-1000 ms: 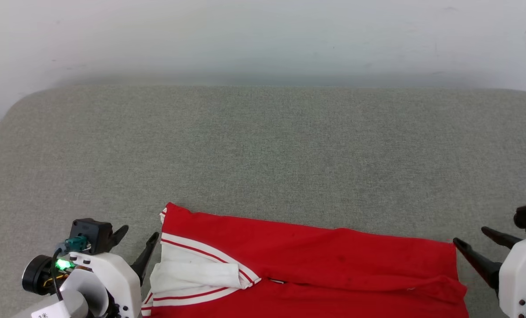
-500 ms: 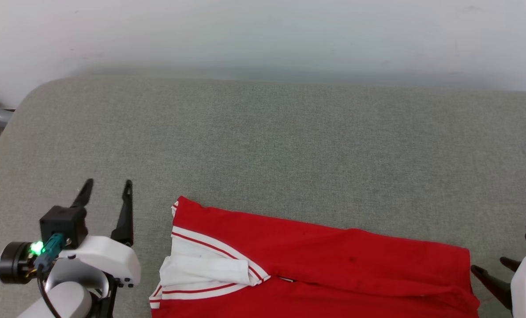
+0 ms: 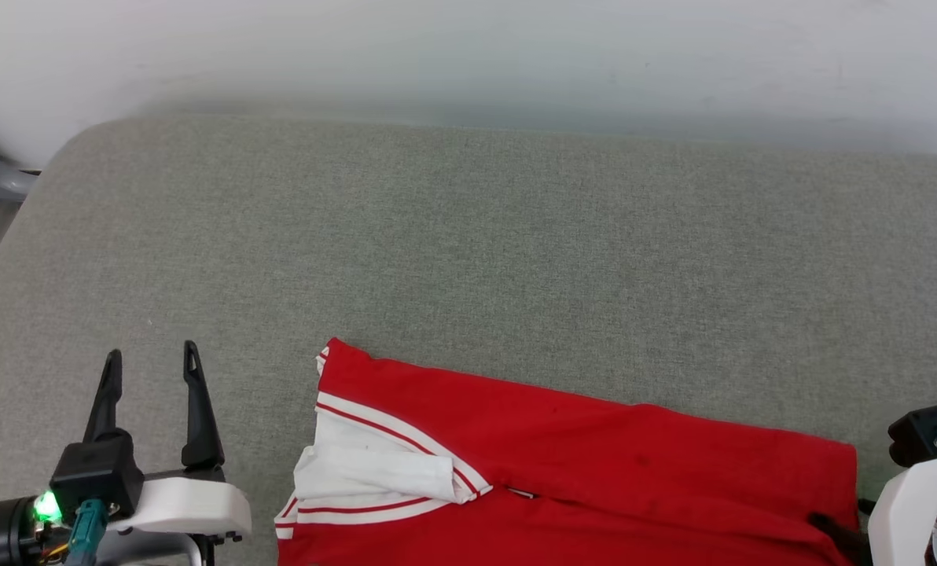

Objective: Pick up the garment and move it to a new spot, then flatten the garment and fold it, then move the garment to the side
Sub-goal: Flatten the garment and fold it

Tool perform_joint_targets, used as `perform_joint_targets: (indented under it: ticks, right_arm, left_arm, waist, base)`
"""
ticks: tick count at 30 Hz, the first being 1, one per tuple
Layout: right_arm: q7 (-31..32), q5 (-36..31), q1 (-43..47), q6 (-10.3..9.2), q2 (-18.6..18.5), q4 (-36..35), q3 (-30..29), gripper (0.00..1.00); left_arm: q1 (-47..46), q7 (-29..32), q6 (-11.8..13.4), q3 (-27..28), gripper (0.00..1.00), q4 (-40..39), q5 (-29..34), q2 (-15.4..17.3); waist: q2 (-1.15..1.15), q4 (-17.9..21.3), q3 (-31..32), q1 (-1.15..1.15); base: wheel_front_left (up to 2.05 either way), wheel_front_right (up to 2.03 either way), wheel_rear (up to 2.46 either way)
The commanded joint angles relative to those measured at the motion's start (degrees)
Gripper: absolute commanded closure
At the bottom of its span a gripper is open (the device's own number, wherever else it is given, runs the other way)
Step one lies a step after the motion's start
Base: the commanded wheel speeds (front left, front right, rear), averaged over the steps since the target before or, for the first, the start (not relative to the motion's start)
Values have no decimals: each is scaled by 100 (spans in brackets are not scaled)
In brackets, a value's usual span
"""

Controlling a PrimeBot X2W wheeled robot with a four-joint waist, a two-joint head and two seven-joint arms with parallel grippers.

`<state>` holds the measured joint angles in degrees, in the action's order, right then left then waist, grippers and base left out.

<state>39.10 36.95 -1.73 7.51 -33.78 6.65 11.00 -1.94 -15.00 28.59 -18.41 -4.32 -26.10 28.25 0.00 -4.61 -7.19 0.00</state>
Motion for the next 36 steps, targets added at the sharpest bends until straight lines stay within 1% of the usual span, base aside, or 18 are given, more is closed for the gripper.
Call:
perform_joint_targets:
  ticks: [1, 7, 12, 13, 14, 15, 21, 22, 30, 33, 36]
  right_arm:
    - [-31, 30, -102, -5, 63, 146, 57, 0]
    - [-101, 98, -98, -4, 203, 566, 376, 0]
    - [-202, 225, -94, 6, 282, 800, 661, 0]
    - [-236, 249, -114, 6, 278, 829, 708, 55]
    - [-268, 274, -141, 6, 265, 857, 751, 86]
    - [-318, 297, -153, 6, 255, 872, 785, 100]
    - [-674, 418, -363, -7, 14, 934, 710, 100]
    - [-674, 418, -363, -7, 14, 934, 710, 100]
    - [-869, 475, -531, -8, -473, 1068, 278, 100]
    - [-891, 380, -571, -8, -666, 1239, 96, 100]
    - [-922, 265, -637, -8, -768, 1484, -92, 100]
  left_arm:
    - [173, -23, -93, 237, 0, -71, 270, -227]
    - [448, -19, -440, 798, 0, -56, 1020, -948]
    - [565, -19, -722, 1197, 0, -103, 1509, -1439]
    - [607, -19, -798, 1266, 0, -100, 1580, -1523]
    - [637, -19, -861, 1321, 0, -78, 1692, -1572]
    - [659, -19, -945, 1354, 0, -34, 1758, -1634]
    - [708, -20, -1271, 1588, 0, 21, 2100, -1923]
    - [708, -20, -1271, 1588, 0, 21, 2100, -1923]
    - [724, -20, -1501, 1703, 0, 121, 2393, -2041]
    - [725, -20, -1565, 1709, 0, 149, 2466, -2058]
    - [741, -20, -1625, 1684, 0, 176, 2506, -2063]
  waist:
    - [0, -20, -36, 0]
    - [0, -75, -121, 0]
    - [0, -92, -146, 0]
    - [0, -85, -146, 0]
    - [0, -75, -146, 0]
    - [0, -67, -143, 0]
    - [0, -22, -86, 0]
    - [0, -22, -86, 0]
    - [0, 0, 4, 0]
    - [0, 3, 16, 0]
    - [0, -2, 24, 0]
  base:
    - [0, 0, 0]
    - [0, 0, 0]
    - [0, 0, 0]
    - [0, 0, 0]
    - [0, 0, 0]
    - [0, 0, 0]
    - [0, 0, 0]
    - [0, 0, 0]
    - [0, 0, 0]
    - [0, 0, 0]
    - [0, 0, 0]
